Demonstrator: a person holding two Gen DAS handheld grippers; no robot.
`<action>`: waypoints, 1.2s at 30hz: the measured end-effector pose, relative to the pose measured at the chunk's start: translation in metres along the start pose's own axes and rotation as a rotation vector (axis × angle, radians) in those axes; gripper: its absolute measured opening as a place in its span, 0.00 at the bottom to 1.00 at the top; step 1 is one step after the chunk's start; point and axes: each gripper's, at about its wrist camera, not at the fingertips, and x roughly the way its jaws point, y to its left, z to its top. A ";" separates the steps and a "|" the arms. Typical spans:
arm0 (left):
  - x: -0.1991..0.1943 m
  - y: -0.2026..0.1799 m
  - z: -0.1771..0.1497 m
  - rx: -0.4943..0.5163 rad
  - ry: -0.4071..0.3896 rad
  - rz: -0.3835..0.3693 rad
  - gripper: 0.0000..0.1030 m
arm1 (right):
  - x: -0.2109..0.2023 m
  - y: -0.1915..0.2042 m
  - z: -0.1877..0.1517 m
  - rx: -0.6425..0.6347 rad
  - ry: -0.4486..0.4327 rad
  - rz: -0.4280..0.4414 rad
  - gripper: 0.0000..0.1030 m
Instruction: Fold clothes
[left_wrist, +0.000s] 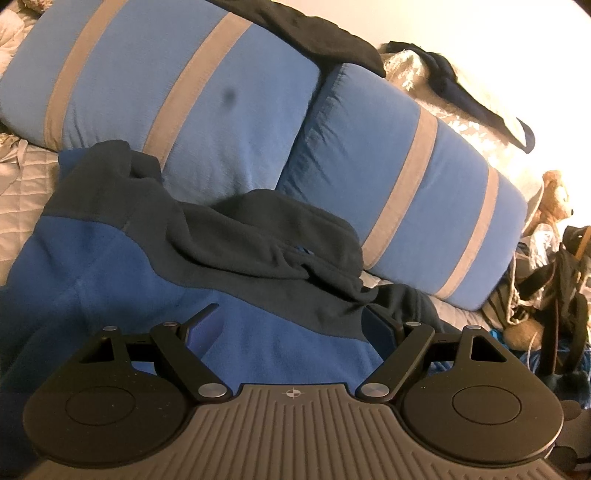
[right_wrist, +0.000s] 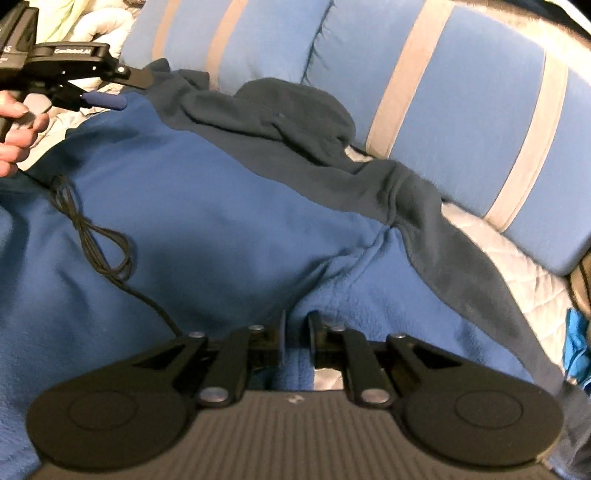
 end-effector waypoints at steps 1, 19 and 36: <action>-0.001 0.000 0.000 0.001 -0.006 0.005 0.80 | -0.001 0.001 0.000 -0.007 0.003 -0.011 0.18; -0.055 0.006 0.035 0.133 -0.108 0.128 0.80 | -0.114 0.021 0.089 -0.027 -0.367 -0.234 1.00; -0.095 0.118 0.093 0.094 -0.208 0.251 0.80 | -0.068 0.095 0.140 0.086 -0.489 0.001 1.00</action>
